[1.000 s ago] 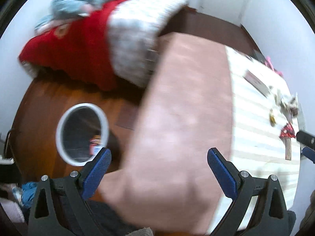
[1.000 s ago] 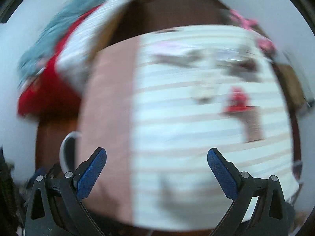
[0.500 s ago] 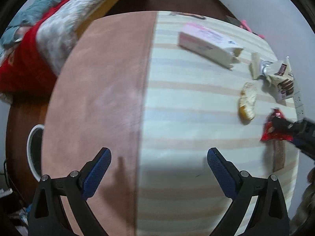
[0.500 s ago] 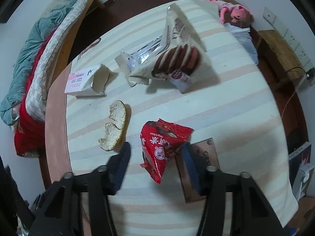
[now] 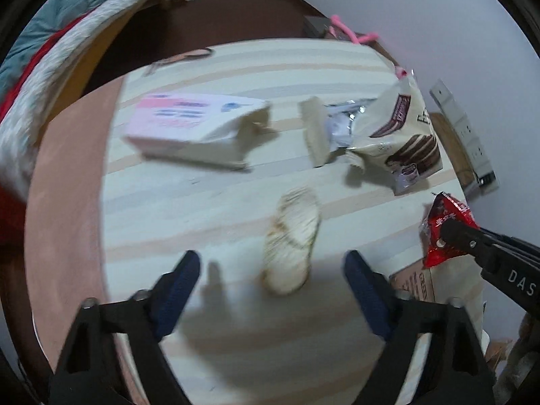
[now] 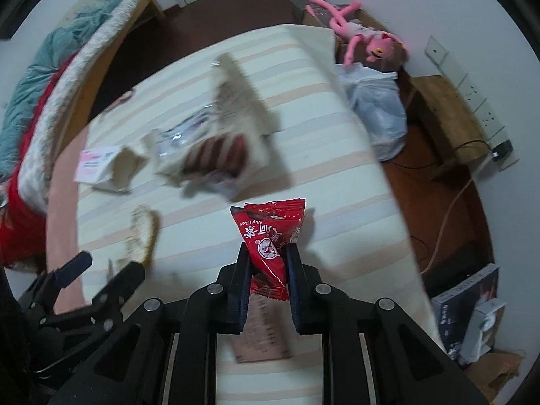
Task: Collect trash
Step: 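Grasp the bread slice with the left tool while the right tool grasps the red candy bag, then carry the bread slice with the left tool while the right tool carries the candy bag to the bin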
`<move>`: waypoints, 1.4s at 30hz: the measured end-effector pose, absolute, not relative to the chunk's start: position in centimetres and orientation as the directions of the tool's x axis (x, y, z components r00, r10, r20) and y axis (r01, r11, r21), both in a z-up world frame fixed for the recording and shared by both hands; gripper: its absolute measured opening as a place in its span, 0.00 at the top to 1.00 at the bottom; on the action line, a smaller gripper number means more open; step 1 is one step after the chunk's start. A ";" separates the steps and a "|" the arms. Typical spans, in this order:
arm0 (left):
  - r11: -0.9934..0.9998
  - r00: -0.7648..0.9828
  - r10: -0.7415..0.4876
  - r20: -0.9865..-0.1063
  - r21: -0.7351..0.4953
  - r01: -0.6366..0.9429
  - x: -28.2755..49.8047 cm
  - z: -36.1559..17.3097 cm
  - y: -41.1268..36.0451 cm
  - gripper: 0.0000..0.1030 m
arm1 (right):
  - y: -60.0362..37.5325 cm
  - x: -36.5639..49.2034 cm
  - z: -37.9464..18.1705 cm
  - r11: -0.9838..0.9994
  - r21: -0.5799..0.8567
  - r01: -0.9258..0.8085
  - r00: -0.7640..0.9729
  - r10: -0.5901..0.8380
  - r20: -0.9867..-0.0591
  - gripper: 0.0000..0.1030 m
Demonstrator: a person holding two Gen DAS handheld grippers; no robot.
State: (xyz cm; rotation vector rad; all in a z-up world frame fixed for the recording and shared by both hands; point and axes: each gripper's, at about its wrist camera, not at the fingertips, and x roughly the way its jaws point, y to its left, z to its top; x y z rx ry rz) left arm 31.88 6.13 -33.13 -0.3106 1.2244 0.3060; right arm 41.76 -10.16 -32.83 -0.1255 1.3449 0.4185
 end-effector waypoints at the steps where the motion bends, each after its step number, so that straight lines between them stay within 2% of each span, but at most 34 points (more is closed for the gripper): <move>1: 0.922 0.302 0.064 -0.951 -0.060 -0.384 32.5 -33.5 6.2 0.23 | -10.3 42.1 -33.0 0.922 0.142 -0.361 0.163 0.212 -0.964 0.80; 2: 0.928 0.294 0.073 -0.953 -0.044 -0.371 33.0 -33.8 6.0 0.25 | -10.5 42.4 -33.3 0.924 0.135 -0.358 0.160 0.203 -0.966 0.80; 4: 0.934 0.287 0.092 -0.954 -0.017 -0.358 33.5 -34.1 5.6 0.35 | -10.8 43.1 -33.8 0.928 0.136 -0.346 0.148 0.198 -0.969 0.81; 7: 0.935 0.300 0.105 -0.948 -0.009 -0.356 33.6 -34.1 5.2 0.42 | -10.7 43.4 -34.3 0.928 0.131 -0.348 0.145 0.192 -0.971 0.82; 9: 0.932 0.311 0.114 -0.944 -0.007 -0.362 33.4 -33.9 5.1 0.54 | -10.6 43.2 -34.4 0.926 0.125 -0.356 0.147 0.187 -0.971 0.82; 10: 0.931 0.314 0.115 -0.942 -0.008 -0.365 33.1 -33.8 4.6 0.56 | -10.6 43.1 -34.5 0.926 0.124 -0.357 0.147 0.186 -0.971 0.82; 12: 0.929 0.319 0.121 -0.940 -0.006 -0.369 33.3 -33.8 4.8 0.71 | -10.6 43.1 -34.7 0.926 0.121 -0.359 0.148 0.184 -0.972 0.82; 21: 0.922 0.352 0.151 -0.924 0.003 -0.388 32.1 -32.6 4.8 0.82 | -10.7 42.4 -34.4 0.921 0.123 -0.370 0.153 0.191 -0.970 0.83; 30: 0.903 0.412 0.193 -0.891 -0.002 -0.429 27.6 -28.8 5.2 0.84 | -9.8 38.4 -31.2 0.885 0.148 -0.442 0.177 0.248 -0.953 0.84; 42: 0.839 0.505 0.267 -0.821 -0.060 -0.541 15.2 -20.3 9.8 0.84 | -4.5 28.7 -23.8 0.775 0.231 -0.589 0.166 0.396 -0.903 0.84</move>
